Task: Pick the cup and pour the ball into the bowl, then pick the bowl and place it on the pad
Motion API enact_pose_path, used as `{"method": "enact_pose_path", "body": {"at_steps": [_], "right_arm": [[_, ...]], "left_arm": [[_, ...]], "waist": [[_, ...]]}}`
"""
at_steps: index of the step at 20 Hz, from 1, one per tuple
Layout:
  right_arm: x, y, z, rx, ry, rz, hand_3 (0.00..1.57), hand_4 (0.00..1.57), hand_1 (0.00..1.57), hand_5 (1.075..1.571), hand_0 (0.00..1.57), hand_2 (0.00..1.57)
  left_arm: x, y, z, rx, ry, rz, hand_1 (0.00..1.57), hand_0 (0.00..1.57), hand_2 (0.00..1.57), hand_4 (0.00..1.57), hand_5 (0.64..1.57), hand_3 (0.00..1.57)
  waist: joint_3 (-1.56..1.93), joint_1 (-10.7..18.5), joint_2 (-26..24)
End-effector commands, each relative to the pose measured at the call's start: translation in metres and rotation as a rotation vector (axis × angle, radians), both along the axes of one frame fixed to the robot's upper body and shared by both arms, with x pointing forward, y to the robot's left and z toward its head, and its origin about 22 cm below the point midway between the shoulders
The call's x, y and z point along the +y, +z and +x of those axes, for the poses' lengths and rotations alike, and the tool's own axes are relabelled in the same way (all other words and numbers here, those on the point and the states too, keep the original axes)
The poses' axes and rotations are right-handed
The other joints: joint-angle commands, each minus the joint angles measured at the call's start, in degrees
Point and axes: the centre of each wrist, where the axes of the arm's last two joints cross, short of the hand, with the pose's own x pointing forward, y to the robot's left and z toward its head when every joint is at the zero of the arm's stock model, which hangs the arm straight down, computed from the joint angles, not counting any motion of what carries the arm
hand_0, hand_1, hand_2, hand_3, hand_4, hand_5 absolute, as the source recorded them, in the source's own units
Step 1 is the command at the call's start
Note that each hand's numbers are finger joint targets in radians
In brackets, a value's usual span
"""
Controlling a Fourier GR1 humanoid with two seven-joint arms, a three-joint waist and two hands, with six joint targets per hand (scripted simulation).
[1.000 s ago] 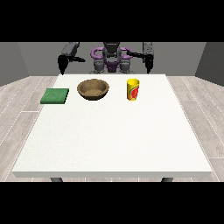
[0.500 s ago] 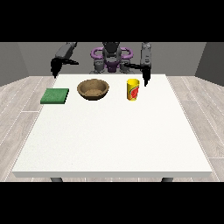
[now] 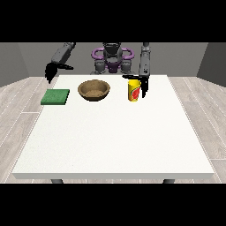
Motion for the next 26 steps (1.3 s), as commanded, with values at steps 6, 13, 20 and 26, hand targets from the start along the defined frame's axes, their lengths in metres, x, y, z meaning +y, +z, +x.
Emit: {"method": "enact_pose_path", "body": {"at_steps": [6, 13, 20, 26], "right_arm": [[0.004, 0.004, 0.006, 0.032, 0.045, 0.011, 0.00, 0.00, 0.00, 1.562, 0.00, 0.00], [-0.041, 0.032, 0.009, -0.057, 0.045, -0.015, 0.00, 0.00, 0.00, 1.556, 0.00, 0.00], [-0.081, -0.014, -0.016, 0.159, -0.077, 0.003, 0.00, 0.00, 0.00, 1.556, 0.00, 0.00], [-0.096, -0.047, -0.039, 0.268, -0.166, 0.012, 0.00, 0.00, 0.00, 1.560, 0.00, 0.00]], "left_arm": [[0.041, -0.013, 0.002, 0.012, 0.188, 0.306, 1.29, 1.29, 1.57, 0.79, 1.524, 1.57], [0.006, -0.009, 0.021, -0.025, 0.310, 0.348, 1.34, 1.34, 1.57, 0.87, 1.506, 1.57], [-0.029, -0.016, 0.011, 0.046, 0.256, 0.526, 1.35, 1.35, 1.57, 0.99, 1.532, 1.57], [-0.070, 0.009, 0.023, 0.090, 0.173, 0.721, 1.40, 1.40, 1.57, 1.09, 1.571, 1.57]], "waist": [[0.04, -2.53, -1.07], [0.01, -6.40, 3.55], [0.14, -0.06, -9.03], [0.14, 5.45, -16.90]]}}
